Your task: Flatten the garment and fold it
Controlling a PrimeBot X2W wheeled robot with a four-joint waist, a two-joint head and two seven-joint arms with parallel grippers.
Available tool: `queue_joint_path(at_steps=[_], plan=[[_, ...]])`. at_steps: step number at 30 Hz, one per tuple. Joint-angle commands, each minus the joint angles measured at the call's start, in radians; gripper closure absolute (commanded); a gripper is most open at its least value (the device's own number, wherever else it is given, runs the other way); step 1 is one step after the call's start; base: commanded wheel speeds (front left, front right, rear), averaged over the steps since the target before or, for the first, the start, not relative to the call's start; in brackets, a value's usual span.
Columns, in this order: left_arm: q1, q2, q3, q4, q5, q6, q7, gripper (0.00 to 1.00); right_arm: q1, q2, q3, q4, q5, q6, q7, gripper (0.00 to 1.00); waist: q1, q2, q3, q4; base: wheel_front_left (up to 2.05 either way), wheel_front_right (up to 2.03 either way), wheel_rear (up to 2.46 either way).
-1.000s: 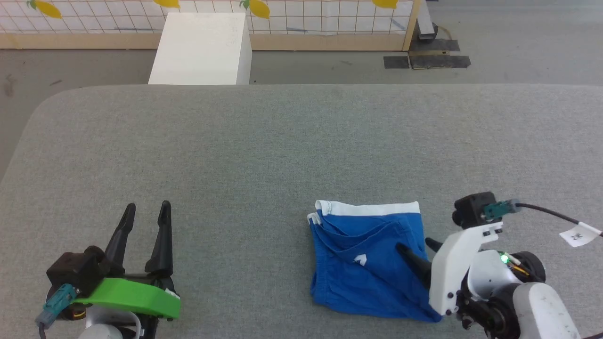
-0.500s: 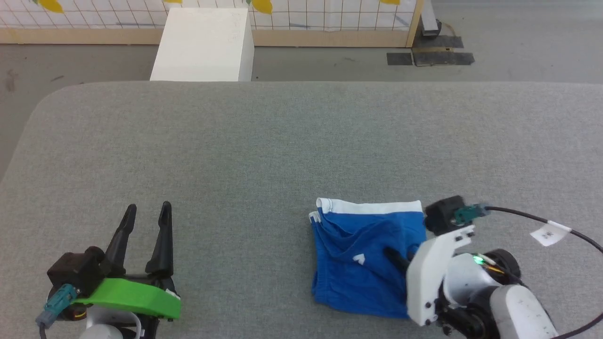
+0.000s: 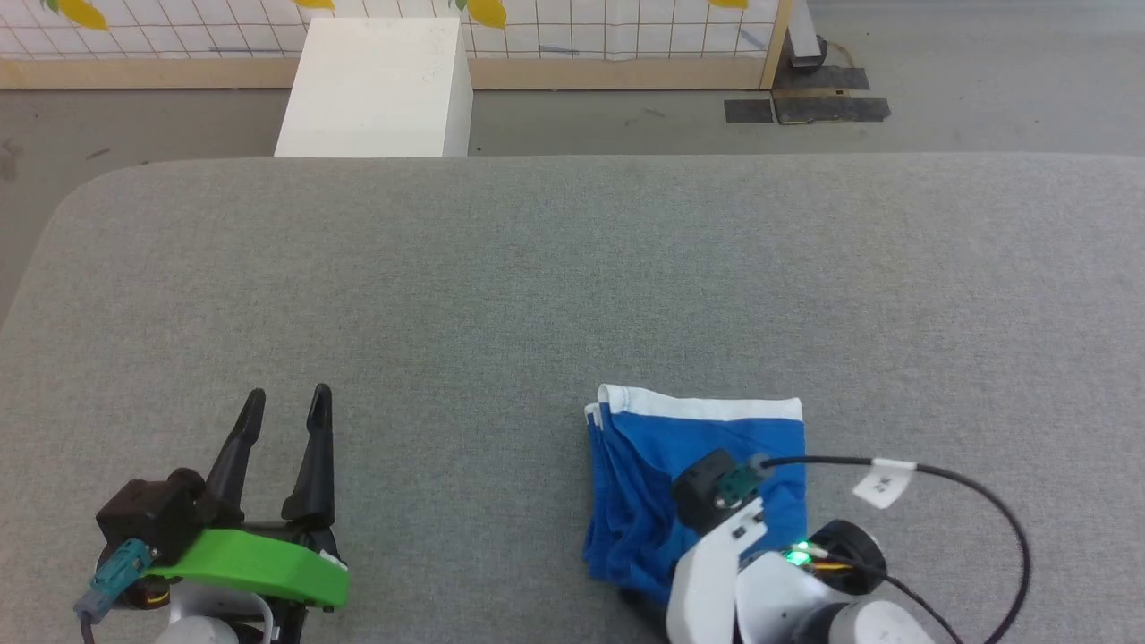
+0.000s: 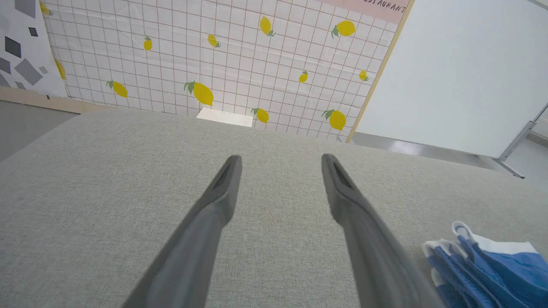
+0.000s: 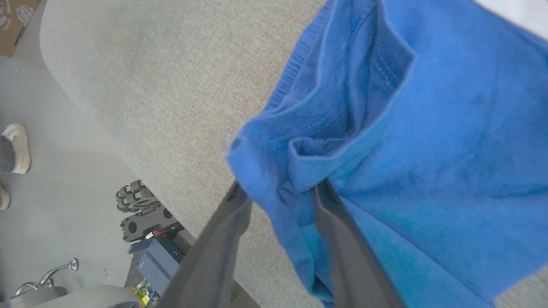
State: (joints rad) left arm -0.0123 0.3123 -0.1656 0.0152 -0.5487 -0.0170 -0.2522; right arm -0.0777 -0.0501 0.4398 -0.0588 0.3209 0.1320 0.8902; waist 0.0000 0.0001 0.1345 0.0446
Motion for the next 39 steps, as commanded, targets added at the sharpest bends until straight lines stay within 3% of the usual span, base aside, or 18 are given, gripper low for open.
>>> queue_joint_path(at_steps=[1,6,13,17,20,35,36,37,38,39], plan=[[-0.010,0.004,0.001,0.002,-0.014,0.002,-0.001,0.00,-0.007,0.000,0.011,0.005,-0.011,-0.001,0.004,0.00,0.0000,-0.0001,-0.001,0.000,0.00,0.00,0.00],[-0.003,0.008,0.004,0.002,-0.015,0.005,-0.002,0.00,-0.015,0.000,-0.011,-0.043,-0.004,-0.001,-0.028,0.00,0.0000,-0.0001,-0.008,-0.001,0.00,0.00,0.00],[0.008,0.016,0.007,-0.007,-0.016,0.014,-0.001,0.00,-0.003,0.000,-0.187,-0.161,0.025,-0.001,-0.121,0.00,0.0000,-0.0001,-0.013,-0.015,0.00,0.00,0.00],[0.005,0.018,0.004,-0.014,-0.015,0.017,0.000,0.00,0.015,0.000,-0.313,-0.133,-0.027,-0.001,-0.130,0.00,0.0000,-0.0001,-0.009,-0.017,0.00,0.00,0.00],[0.001,0.020,0.002,-0.019,-0.013,0.017,0.000,0.00,0.025,0.000,-0.353,-0.085,-0.075,-0.001,-0.124,0.00,0.0000,-0.0001,0.001,-0.015,0.00,0.00,0.00],[-0.020,0.020,-0.005,-0.002,-0.016,0.004,-0.003,0.00,-0.041,0.000,-0.268,0.200,-0.133,-0.001,-0.149,0.00,0.0000,-0.0001,0.035,0.012,0.00,0.00,0.00],[-0.020,0.020,-0.005,-0.001,-0.016,0.004,-0.003,0.00,-0.045,0.000,-0.267,0.213,-0.137,-0.001,-0.148,0.07,0.0000,-0.0001,0.032,0.013,0.00,0.00,0.00],[-0.019,0.021,-0.005,0.000,-0.016,0.004,-0.003,0.00,-0.050,0.000,-0.266,0.220,-0.140,-0.001,-0.149,0.72,0.0000,-0.0001,0.030,0.012,0.00,0.00,0.00],[-0.017,0.021,-0.004,0.000,-0.015,0.005,-0.003,0.00,-0.055,0.000,-0.266,0.225,-0.142,-0.001,-0.150,1.00,0.0000,-0.0001,0.028,0.011,0.00,0.00,0.00],[-0.014,0.022,-0.002,0.001,-0.015,0.007,-0.004,0.00,-0.058,0.000,-0.261,0.228,-0.145,-0.001,-0.145,1.00,0.0000,-0.0001,0.025,0.007,0.00,0.00,0.00]])
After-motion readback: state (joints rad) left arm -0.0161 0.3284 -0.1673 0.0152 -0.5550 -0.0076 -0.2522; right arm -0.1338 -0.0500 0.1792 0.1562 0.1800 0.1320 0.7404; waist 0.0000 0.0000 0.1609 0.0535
